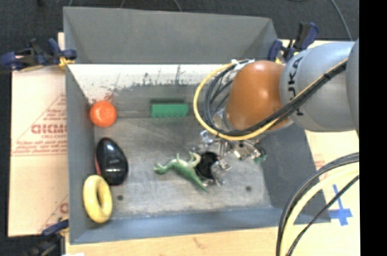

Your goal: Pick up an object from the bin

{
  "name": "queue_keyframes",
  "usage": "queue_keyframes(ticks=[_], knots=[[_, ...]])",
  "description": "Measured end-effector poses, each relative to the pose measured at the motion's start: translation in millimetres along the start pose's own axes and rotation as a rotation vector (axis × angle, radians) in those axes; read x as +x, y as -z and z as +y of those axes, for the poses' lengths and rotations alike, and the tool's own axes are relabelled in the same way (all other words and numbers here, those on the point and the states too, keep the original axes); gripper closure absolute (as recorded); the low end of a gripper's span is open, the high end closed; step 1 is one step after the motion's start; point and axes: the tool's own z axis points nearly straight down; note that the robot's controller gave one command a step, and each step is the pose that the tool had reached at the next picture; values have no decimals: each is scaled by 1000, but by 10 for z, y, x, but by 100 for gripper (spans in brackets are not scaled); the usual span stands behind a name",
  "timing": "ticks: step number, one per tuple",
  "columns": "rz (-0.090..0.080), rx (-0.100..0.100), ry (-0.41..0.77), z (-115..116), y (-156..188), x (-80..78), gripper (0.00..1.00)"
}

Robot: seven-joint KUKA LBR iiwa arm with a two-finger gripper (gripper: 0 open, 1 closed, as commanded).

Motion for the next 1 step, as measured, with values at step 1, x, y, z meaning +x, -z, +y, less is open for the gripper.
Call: queue_keyframes(ticks=[1], knots=[[0, 0, 0, 0, 0, 0, 100]])
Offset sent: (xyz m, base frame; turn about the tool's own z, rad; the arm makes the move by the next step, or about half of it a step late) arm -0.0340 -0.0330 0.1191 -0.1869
